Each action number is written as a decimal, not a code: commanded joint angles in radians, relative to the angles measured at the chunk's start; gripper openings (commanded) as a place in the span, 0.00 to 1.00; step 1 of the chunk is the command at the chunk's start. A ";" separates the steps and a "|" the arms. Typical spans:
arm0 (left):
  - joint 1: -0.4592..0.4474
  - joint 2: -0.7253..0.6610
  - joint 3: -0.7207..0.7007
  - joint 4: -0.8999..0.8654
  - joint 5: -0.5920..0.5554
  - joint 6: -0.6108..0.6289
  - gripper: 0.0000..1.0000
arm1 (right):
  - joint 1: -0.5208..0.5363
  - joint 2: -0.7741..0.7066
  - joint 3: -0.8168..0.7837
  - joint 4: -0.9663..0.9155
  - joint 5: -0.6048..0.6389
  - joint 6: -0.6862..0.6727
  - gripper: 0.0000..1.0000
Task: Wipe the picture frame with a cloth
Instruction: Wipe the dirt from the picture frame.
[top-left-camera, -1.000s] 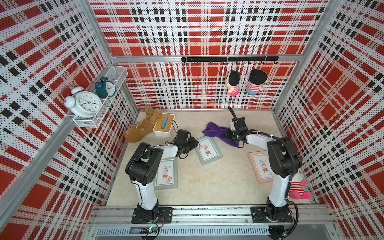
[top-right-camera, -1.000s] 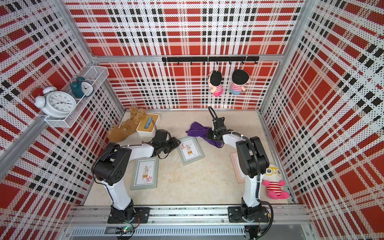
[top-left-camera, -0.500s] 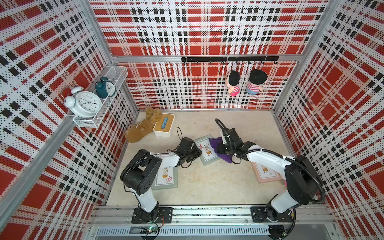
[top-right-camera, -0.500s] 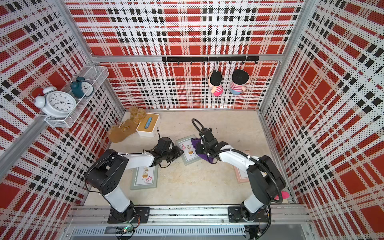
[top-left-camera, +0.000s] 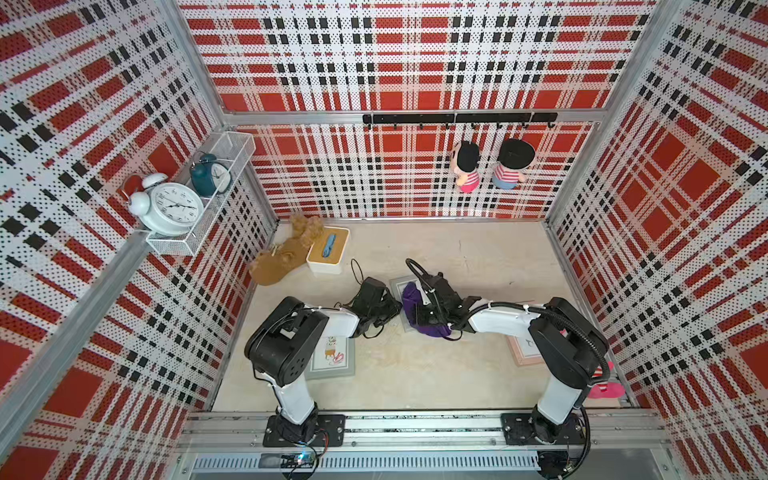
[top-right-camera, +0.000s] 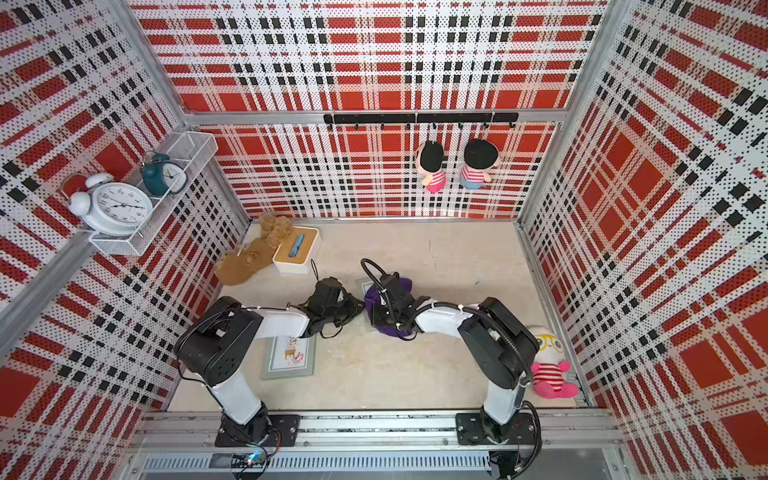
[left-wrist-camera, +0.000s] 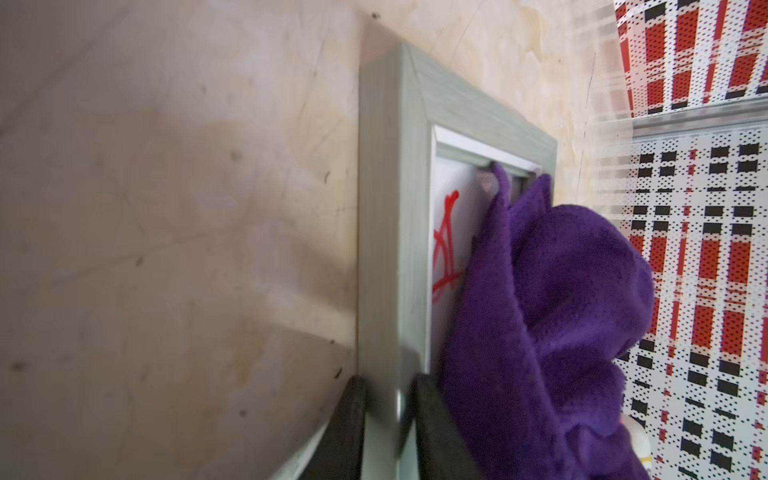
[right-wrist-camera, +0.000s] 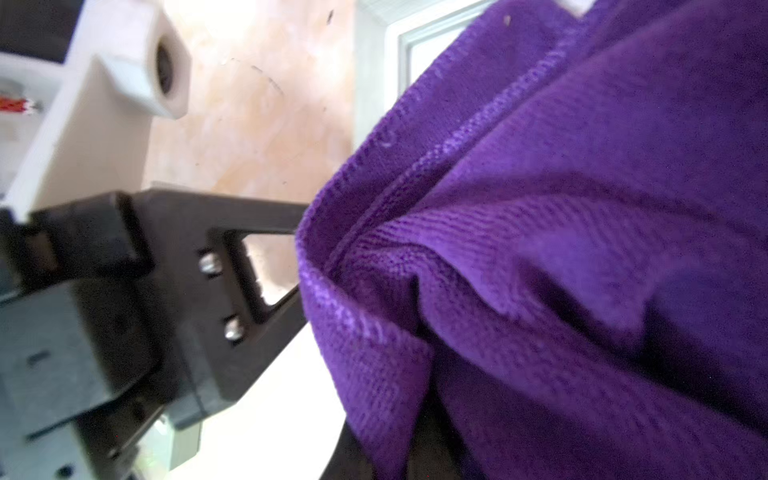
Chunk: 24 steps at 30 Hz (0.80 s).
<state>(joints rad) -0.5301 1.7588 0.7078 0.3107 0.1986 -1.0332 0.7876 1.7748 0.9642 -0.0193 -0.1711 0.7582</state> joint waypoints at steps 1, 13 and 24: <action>-0.017 0.045 -0.045 -0.055 -0.031 -0.028 0.22 | 0.054 0.007 -0.048 0.051 -0.073 0.058 0.00; 0.005 0.077 -0.073 -0.077 -0.059 0.000 0.18 | -0.076 -0.149 -0.212 -0.110 0.087 -0.042 0.00; 0.010 0.119 -0.120 -0.065 -0.069 0.002 0.17 | 0.066 -0.033 -0.130 -0.042 0.051 0.032 0.00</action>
<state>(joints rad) -0.5270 1.7920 0.6533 0.4690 0.1810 -1.0393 0.8528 1.7180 0.8795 0.0307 -0.1066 0.7689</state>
